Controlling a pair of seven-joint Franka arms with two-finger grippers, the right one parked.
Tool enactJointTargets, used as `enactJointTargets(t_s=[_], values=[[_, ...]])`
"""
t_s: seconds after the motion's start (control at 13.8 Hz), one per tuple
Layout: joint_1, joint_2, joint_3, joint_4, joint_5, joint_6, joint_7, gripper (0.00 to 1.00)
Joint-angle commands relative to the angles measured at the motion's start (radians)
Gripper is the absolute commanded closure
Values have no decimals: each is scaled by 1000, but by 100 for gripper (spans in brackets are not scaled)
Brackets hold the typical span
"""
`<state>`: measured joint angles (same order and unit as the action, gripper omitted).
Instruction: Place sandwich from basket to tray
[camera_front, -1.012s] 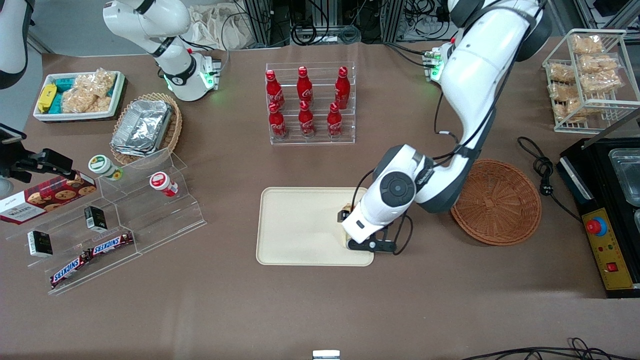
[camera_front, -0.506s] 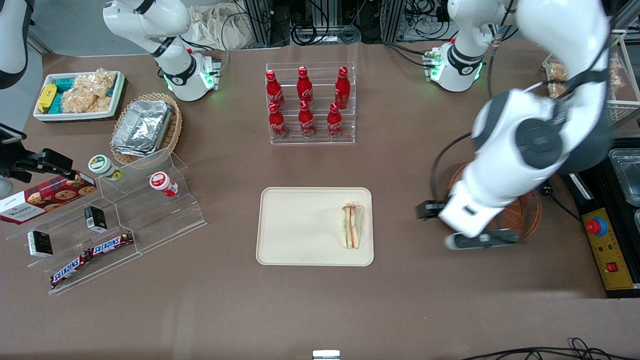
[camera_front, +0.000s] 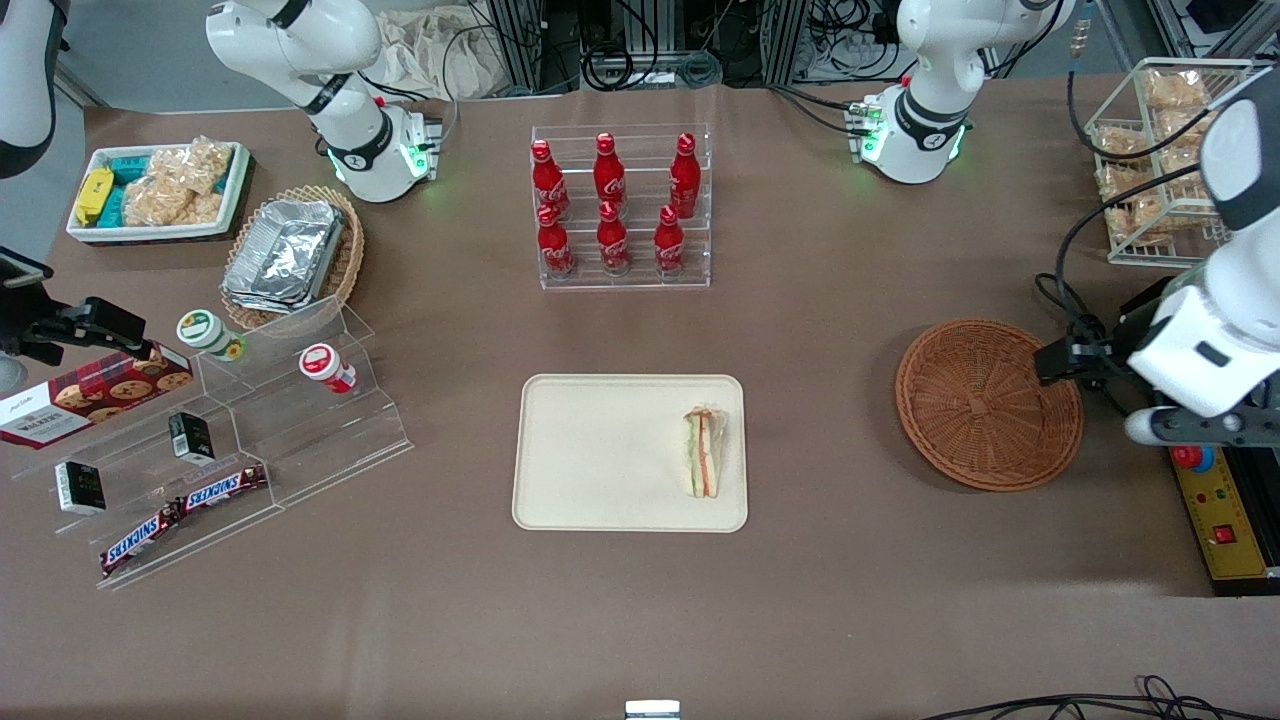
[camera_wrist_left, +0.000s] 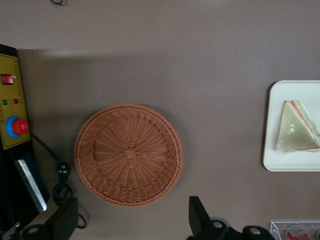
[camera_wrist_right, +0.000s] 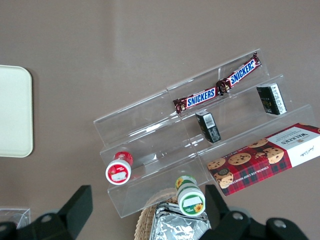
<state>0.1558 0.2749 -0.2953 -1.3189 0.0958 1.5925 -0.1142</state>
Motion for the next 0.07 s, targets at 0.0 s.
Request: enactJointTargets(t_s=[0.0], values=[[17,-43,-8,-28,12,-12,10,1]])
